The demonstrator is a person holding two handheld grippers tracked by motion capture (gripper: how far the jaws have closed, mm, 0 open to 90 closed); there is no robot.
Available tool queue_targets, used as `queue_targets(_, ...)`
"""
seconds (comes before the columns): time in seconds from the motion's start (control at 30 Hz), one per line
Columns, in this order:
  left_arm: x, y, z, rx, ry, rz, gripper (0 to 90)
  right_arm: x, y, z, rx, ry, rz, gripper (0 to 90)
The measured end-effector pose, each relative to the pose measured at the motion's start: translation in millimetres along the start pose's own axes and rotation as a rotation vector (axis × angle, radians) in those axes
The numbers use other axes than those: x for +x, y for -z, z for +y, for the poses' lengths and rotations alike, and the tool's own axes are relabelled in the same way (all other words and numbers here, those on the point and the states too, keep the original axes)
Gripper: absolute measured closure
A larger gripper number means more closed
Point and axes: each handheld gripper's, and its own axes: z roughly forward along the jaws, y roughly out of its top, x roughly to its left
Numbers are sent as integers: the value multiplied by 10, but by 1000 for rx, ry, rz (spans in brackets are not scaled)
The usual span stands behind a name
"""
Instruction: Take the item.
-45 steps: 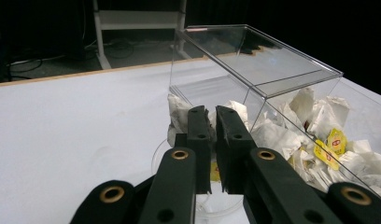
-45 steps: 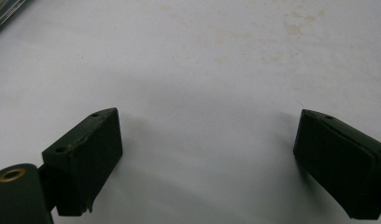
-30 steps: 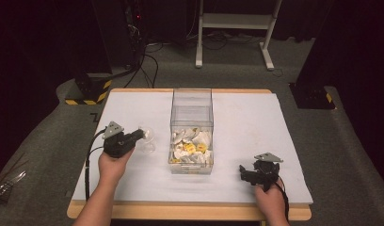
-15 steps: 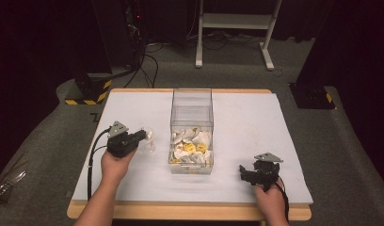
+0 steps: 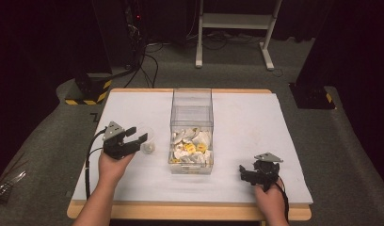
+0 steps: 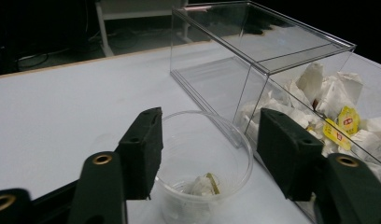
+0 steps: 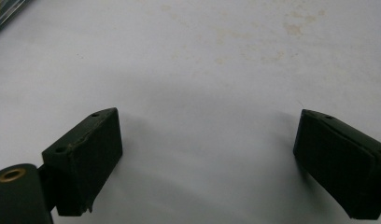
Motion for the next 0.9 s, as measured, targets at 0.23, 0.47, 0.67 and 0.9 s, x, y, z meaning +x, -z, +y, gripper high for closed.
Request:
queue_targets(0.23,30,89,-77,-4,5,0,344,0,0,0,0,0,0,78)
queue_targets(0.47,66,173,-151,-8,12,-21,314,0,0,0,0,0,0,78)
queue_targets(0.67,132,287,-226,-1,5,-8,269,-1,0,0,-1,2,0,78)
queue_targets(0.9,253,395,-373,35,17,14,221,0,0,0,0,1,-1,77)
